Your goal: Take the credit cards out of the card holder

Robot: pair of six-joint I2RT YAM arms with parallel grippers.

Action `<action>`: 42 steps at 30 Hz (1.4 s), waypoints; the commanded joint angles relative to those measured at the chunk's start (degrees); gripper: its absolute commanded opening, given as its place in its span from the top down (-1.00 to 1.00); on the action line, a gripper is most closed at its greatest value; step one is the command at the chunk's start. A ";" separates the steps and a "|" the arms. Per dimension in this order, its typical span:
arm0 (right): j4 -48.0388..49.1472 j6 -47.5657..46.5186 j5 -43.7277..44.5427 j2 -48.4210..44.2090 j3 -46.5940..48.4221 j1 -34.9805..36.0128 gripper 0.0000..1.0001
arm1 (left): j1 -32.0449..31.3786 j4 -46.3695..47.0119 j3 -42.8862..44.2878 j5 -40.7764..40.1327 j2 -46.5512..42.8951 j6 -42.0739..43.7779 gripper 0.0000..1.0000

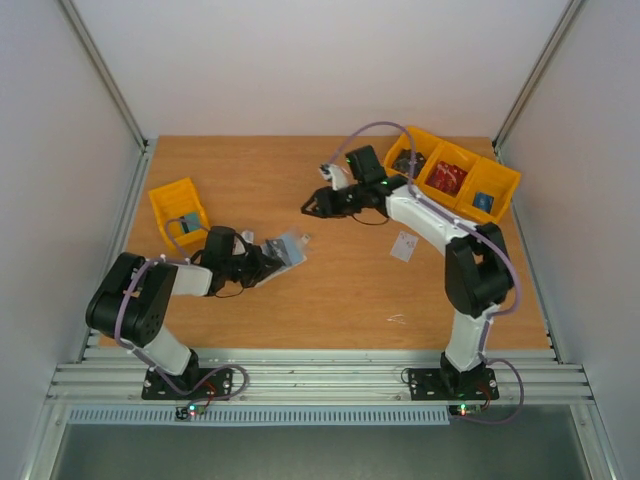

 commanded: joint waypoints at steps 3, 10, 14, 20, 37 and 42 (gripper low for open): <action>-1.31 -0.93 -6.75 14.50 13.18 6.51 0.30 | 4.17 -7.43 1.71 2.17 1.14 7.36 1.00; -0.72 5.91 -5.60 24.69 21.71 9.79 0.39 | 5.15 -8.41 1.74 2.74 2.05 8.30 1.00; -7.14 7.87 1.67 29.78 26.80 9.64 0.44 | 6.02 -8.60 1.31 2.68 1.98 8.28 1.00; -12.65 3.68 3.40 33.43 30.40 8.10 0.34 | 6.74 -7.01 0.77 3.79 2.42 8.16 1.00; -15.11 0.97 -10.57 35.70 34.86 7.39 0.10 | 9.79 14.79 -0.02 15.96 -1.39 -3.90 0.99; -5.16 9.36 -18.84 28.14 26.31 3.54 0.07 | 9.67 18.17 -0.91 16.99 -3.56 -5.69 0.99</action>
